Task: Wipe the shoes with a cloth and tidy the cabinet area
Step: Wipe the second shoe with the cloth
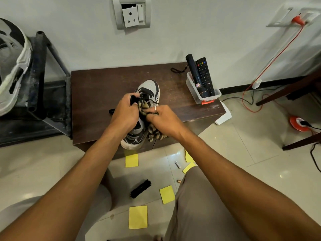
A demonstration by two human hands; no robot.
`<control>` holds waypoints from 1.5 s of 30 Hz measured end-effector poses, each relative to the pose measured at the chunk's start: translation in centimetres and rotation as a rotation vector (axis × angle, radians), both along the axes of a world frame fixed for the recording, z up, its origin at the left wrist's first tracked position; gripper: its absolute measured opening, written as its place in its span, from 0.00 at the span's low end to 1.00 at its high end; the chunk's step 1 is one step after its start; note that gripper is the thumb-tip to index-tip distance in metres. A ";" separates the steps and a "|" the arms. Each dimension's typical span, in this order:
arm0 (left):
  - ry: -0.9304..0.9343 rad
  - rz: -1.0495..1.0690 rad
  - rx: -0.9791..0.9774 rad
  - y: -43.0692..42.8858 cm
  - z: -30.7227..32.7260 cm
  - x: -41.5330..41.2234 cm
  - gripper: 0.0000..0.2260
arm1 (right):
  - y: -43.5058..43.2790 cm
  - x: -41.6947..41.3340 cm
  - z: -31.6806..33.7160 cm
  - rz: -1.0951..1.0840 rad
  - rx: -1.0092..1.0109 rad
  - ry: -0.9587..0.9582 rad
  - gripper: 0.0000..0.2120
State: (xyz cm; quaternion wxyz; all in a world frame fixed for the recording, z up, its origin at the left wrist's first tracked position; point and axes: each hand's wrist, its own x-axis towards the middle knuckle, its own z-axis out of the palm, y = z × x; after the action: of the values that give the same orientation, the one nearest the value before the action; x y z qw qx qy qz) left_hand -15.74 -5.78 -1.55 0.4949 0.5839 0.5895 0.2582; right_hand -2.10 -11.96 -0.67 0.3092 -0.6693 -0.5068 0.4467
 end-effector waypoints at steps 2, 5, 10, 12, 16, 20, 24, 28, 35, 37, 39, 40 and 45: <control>-0.007 -0.003 0.003 -0.1 -0.2 0.0 0.16 | -1.2 -0.2 -0.4 -0.008 0.007 0.078 0.15; -0.012 -0.010 0.003 -0.1 -0.3 -0.2 0.16 | -2.1 -0.4 -1.8 -0.008 0.102 -0.053 0.16; -0.026 -0.009 0.004 0.2 -0.5 -0.2 0.16 | -0.7 0.6 -3.2 0.179 0.251 -0.602 0.18; -0.030 -0.015 -0.002 0.4 -0.6 -0.2 0.16 | 0.3 1.4 -2.6 0.232 0.273 -0.754 0.17; -0.051 -0.003 -0.045 0.5 -0.6 -0.3 0.16 | 1.5 2.2 -2.4 0.203 0.298 -0.925 0.11; -0.072 0.000 -0.049 0.3 -0.5 -0.4 0.16 | 2.1 1.2 -2.7 0.009 0.186 -0.670 0.11; -0.073 0.003 -0.050 0.2 -0.5 -0.1 0.15 | 1.9 0.7 -1.5 -0.021 0.057 -0.259 0.12; -0.056 0.023 -0.027 0.2 -0.5 0.0 0.16 | -0.6 0.1 0.0 0.037 0.022 -0.075 0.17; -0.082 0.021 -0.057 0.1 -0.7 -0.1 0.16 | -2.7 -0.2 -2.4 0.065 0.153 -0.222 0.17; -0.087 0.022 -0.057 0.2 -0.8 -0.2 0.16 | -2.2 0.0 -2.8 0.137 0.205 -0.415 0.18; -0.096 0.020 -0.060 0.3 -0.8 -0.2 0.16 | -1.5 0.4 -2.7 0.192 0.230 -0.588 0.15; -0.098 0.015 -0.061 0.3 -0.8 -0.1 0.16 | -1.1 0.7 -2.5 0.204 0.235 -0.664 0.13; -0.091 0.012 -0.062 0.4 -0.6 -0.2 0.16 | 1.2 1.6 -1.6 0.197 0.204 -0.893 0.12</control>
State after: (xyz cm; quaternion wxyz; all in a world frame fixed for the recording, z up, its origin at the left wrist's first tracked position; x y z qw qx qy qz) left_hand -15.96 -5.34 -2.20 0.5375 0.5525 0.5774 0.2691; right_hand -0.53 -10.76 -2.24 0.0812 -0.7109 -0.6927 0.0902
